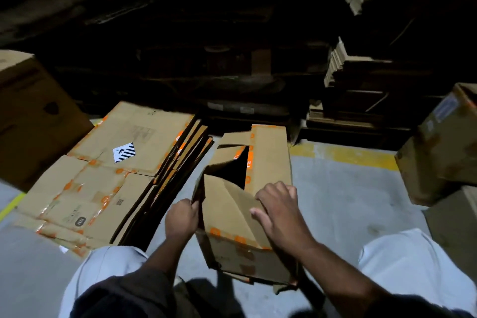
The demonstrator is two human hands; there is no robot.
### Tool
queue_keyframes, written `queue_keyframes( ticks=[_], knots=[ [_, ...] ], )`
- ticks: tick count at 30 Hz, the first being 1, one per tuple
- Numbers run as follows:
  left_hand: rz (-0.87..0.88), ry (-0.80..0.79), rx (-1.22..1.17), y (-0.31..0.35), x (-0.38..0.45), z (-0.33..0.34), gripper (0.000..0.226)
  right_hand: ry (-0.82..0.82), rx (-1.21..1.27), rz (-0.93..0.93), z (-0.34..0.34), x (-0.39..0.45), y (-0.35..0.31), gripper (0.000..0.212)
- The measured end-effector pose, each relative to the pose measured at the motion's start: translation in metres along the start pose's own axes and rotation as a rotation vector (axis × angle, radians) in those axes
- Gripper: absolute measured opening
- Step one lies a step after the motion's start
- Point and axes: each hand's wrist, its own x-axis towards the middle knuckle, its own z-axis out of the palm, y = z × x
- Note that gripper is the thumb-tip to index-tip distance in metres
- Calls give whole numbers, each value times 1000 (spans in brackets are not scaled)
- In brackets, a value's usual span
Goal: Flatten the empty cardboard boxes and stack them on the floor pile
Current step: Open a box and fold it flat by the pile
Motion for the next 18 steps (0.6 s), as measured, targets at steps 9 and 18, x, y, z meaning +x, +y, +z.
queue_keyframes(
  ticks=[9, 18],
  knots=[
    [197, -73, -11, 28, -4, -13, 83, -70, -47, 183, -11, -23, 37, 26],
    [-291, -461, -433, 42, 19, 2, 57, -196, -205, -100, 3, -36, 17, 33]
  ],
)
